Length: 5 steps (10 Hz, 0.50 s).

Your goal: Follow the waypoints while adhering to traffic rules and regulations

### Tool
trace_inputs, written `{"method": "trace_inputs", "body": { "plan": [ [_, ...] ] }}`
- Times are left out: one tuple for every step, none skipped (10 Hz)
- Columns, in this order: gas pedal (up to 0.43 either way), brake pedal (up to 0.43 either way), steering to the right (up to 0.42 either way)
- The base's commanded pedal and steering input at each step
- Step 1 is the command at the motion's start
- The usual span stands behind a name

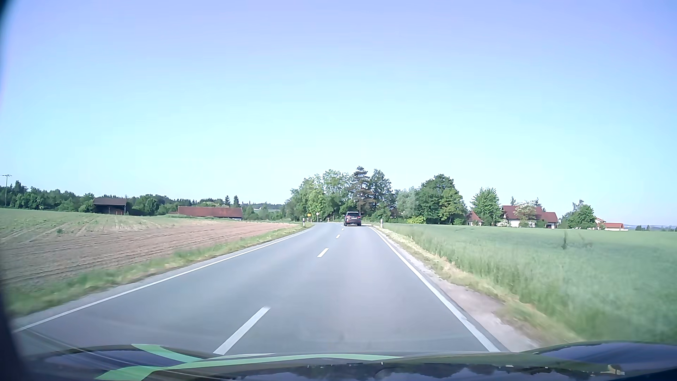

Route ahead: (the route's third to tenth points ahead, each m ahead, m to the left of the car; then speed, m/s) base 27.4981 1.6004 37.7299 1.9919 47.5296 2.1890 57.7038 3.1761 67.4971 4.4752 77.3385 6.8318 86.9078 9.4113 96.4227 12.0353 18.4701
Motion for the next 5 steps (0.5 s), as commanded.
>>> {"method": "trace_inputs", "body": {
  "plan": [
    [0.138, 0.0, -0.006],
    [0.138, 0.0, -0.005],
    [0.157, 0.0, -0.005],
    [0.157, 0.0, -0.006],
    [0.157, 0.0, -0.005]
  ]
}}
